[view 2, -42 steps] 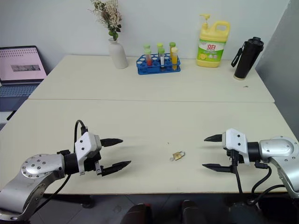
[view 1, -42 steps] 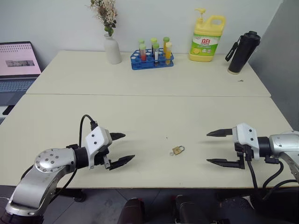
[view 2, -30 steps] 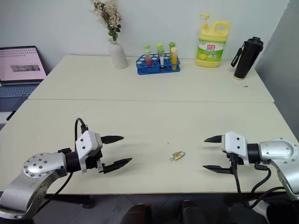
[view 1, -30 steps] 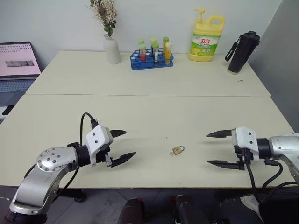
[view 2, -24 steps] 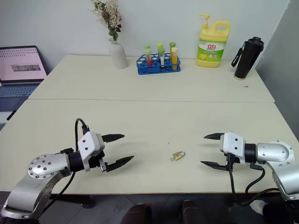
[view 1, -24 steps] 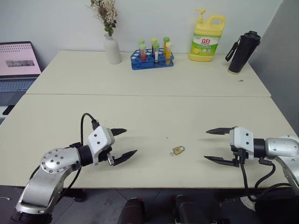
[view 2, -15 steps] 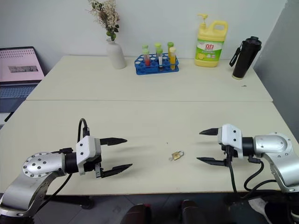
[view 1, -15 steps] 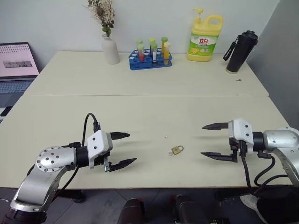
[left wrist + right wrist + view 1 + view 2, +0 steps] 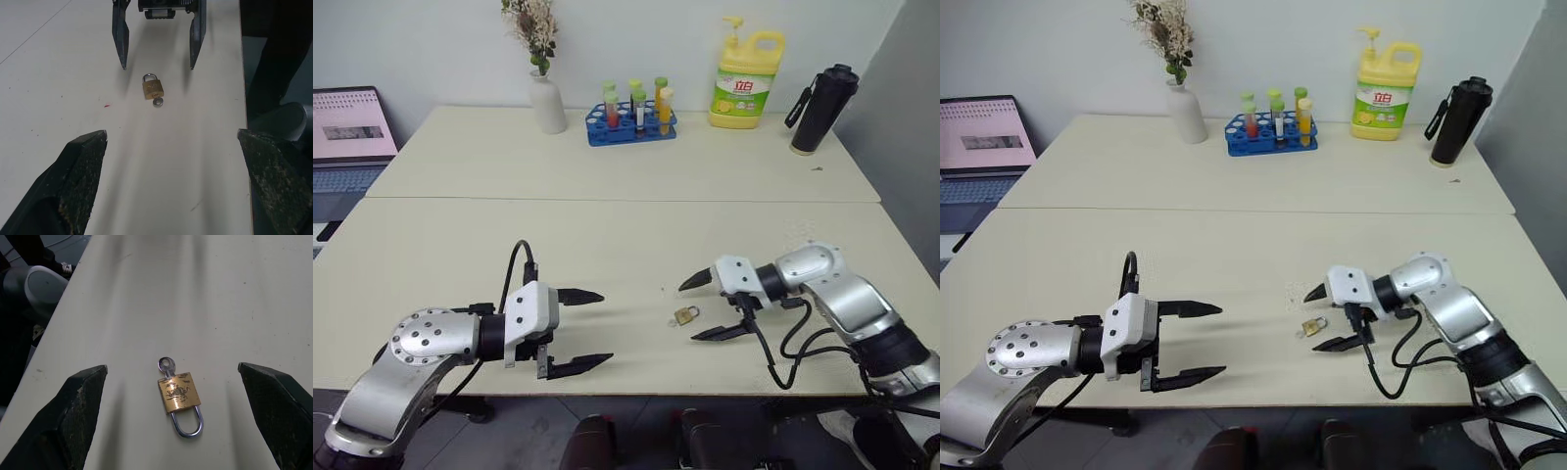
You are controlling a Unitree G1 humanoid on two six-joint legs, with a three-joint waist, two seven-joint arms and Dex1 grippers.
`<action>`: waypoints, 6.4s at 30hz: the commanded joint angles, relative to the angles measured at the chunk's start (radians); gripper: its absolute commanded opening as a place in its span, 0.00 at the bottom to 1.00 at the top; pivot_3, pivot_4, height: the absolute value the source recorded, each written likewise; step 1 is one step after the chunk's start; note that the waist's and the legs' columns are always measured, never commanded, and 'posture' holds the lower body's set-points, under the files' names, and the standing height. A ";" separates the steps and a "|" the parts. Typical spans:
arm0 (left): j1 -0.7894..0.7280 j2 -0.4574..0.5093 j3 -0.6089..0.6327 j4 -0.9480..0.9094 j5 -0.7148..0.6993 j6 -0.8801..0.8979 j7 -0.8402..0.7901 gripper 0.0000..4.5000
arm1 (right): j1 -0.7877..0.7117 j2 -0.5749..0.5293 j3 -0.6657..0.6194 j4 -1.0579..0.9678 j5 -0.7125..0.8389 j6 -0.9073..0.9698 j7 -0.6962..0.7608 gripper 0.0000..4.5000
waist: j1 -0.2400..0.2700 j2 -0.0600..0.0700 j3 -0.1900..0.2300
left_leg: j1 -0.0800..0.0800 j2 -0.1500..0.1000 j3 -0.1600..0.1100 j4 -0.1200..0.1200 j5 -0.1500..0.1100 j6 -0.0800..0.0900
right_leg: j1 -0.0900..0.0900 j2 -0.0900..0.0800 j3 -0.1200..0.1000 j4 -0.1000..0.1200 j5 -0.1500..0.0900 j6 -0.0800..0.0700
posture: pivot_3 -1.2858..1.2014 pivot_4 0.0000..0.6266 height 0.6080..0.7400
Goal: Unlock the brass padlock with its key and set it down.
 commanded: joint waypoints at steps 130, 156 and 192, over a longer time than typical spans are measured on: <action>-0.846 -0.437 -0.205 0.631 -0.047 0.352 -0.063 0.34 | 0.251 0.029 -0.261 -0.278 -0.592 -0.659 -0.885 0.20 | -0.001 -0.001 0.000 | -0.001 -0.002 -0.001 0.001 0.000 -0.001 | 0.000 0.003 0.001 0.002 0.001 -0.001 | 0.52 0.24 1.00; -0.797 -0.437 -0.212 0.530 -0.003 0.199 -0.064 0.00 | 0.252 0.029 -0.263 -0.267 -0.562 -0.652 -0.868 0.20 | -0.002 -0.001 0.000 | -0.001 -0.002 -0.001 0.001 0.000 -0.001 | 0.000 0.003 0.002 0.002 0.001 -0.001 | 0.52 0.24 1.00; -0.779 -0.392 -0.231 0.540 0.037 0.208 -0.082 0.60 | 0.255 0.034 -0.267 -0.272 -0.540 -0.620 -0.864 0.20 | -0.003 -0.001 0.000 | -0.001 -0.002 -0.001 0.001 0.000 0.000 | 0.000 0.004 0.001 0.002 0.000 0.000 | 0.52 0.24 1.00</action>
